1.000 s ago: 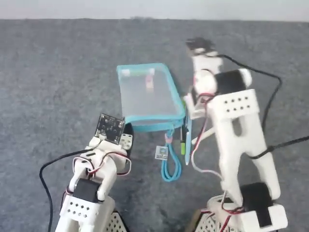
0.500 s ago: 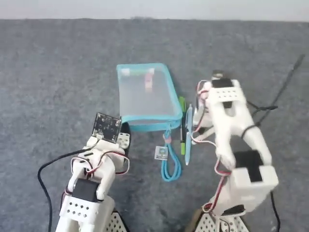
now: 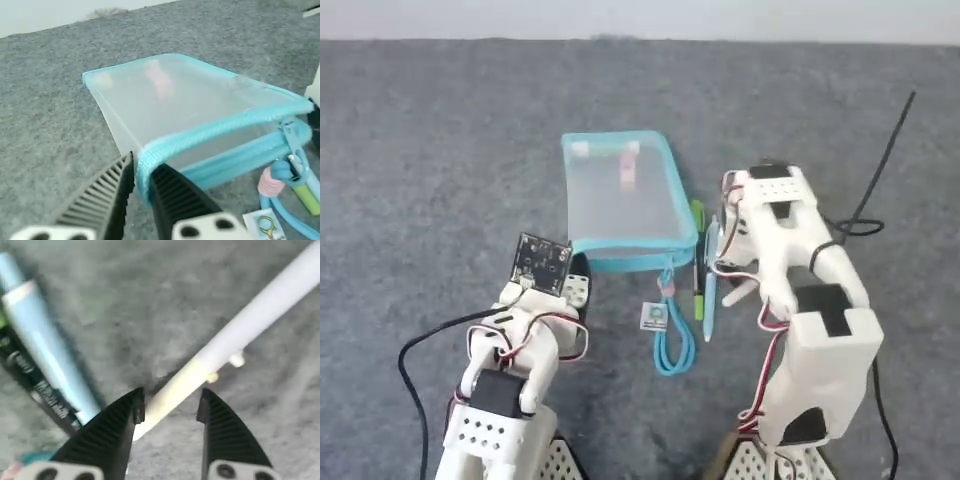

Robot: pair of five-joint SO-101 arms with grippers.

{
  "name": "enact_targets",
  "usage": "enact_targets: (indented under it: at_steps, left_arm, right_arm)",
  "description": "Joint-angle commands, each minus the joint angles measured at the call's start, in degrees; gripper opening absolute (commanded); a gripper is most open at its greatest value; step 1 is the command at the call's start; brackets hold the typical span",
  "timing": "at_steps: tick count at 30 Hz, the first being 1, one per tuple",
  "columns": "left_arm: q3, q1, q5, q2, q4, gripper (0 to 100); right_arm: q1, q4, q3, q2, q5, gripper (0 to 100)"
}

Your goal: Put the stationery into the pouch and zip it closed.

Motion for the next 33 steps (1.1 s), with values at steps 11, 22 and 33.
enact_targets:
  at_steps: [11, 22, 33]
  left_arm:
    - [-2.42, -0.35, 0.35, -0.7, -1.14, 1]
    - [-2.42, -0.35, 0.35, -0.7, -1.14, 1]
    - [-1.89, -0.35, 0.26, -0.7, -1.14, 1]
  right_arm:
    - [5.14, -0.4, -3.96, -1.54, 16.44, 2.8]
    - [8.13, 2.07, -12.4, -1.54, 40.44, 1.1]
    - [8.48, 3.56, -8.35, -4.88, 40.62, 13.9]
